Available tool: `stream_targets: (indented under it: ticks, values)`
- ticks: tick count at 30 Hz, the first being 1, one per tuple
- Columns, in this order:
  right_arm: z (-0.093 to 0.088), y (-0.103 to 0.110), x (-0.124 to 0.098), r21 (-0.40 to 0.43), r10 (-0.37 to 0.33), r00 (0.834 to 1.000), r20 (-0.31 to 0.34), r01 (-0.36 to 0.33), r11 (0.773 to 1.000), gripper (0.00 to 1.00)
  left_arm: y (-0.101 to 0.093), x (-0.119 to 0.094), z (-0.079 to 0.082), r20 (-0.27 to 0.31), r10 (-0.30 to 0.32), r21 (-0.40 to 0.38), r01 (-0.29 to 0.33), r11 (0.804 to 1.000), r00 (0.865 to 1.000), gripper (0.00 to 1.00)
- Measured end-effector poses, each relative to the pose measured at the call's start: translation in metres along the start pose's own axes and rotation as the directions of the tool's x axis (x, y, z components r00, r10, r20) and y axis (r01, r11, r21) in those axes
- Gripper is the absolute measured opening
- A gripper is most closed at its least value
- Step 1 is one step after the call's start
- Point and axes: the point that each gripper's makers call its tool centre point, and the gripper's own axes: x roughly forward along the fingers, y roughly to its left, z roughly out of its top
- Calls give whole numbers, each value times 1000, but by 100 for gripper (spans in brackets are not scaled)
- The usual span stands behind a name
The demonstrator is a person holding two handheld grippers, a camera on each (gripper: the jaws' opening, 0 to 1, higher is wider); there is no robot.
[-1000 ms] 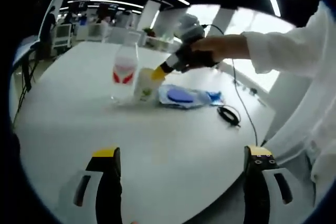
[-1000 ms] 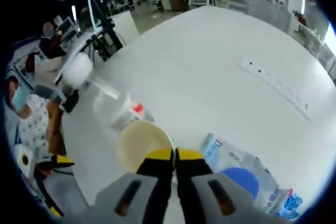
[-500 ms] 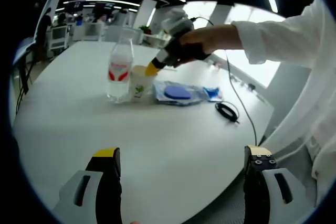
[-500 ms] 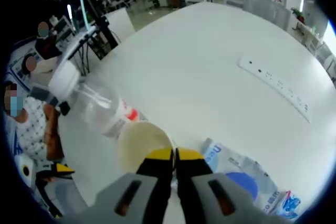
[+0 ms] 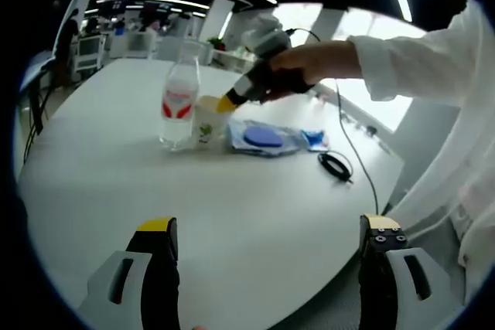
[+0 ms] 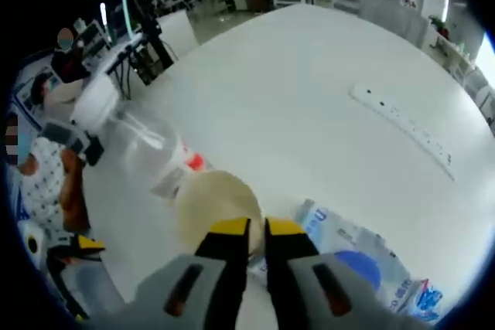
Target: Arrange the tabletop items into an orderly group along one side of the table until the central work area is clear of visible clutter.
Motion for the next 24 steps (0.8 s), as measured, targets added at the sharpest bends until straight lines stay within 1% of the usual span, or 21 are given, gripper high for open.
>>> stream_targets:
  ticks: [5, 10, 13, 16, 18, 21, 24]
  values:
    - [5, 3, -2, -3, 6, 1000, 8, -6, 1000, 7, 0, -1, 0, 2, 3, -4, -3, 1000, 1000, 95]
    - [12, 4, -6, -10, 0, 999, 35, 0, 1000, 13, 1, 0, -1, -3, 4, -3, -4, 1000, 1000, 95]
    - [13, 4, -10, -19, -4, 999, 53, 5, 1000, 21, 1, 0, -2, -5, 5, -7, -5, 1000, 1000, 95]
    - [14, 5, -12, -28, 0, 998, 67, 1, 1000, 26, 1, 0, -2, -6, 5, -7, -5, 1000, 1000, 95]
    - [15, 6, -13, -31, 1, 997, 81, 2, 1000, 32, 0, 0, -2, -8, 5, -7, -5, 1000, 1000, 95]
    - [14, 5, -13, -36, -3, 997, 81, 6, 999, 40, 0, 1, -2, -8, 3, -12, -3, 1000, 1000, 95]
    - [15, 4, -17, -35, -4, 994, 106, 8, 999, 47, 0, 1, -2, -8, 3, -13, -3, 1000, 1000, 96]
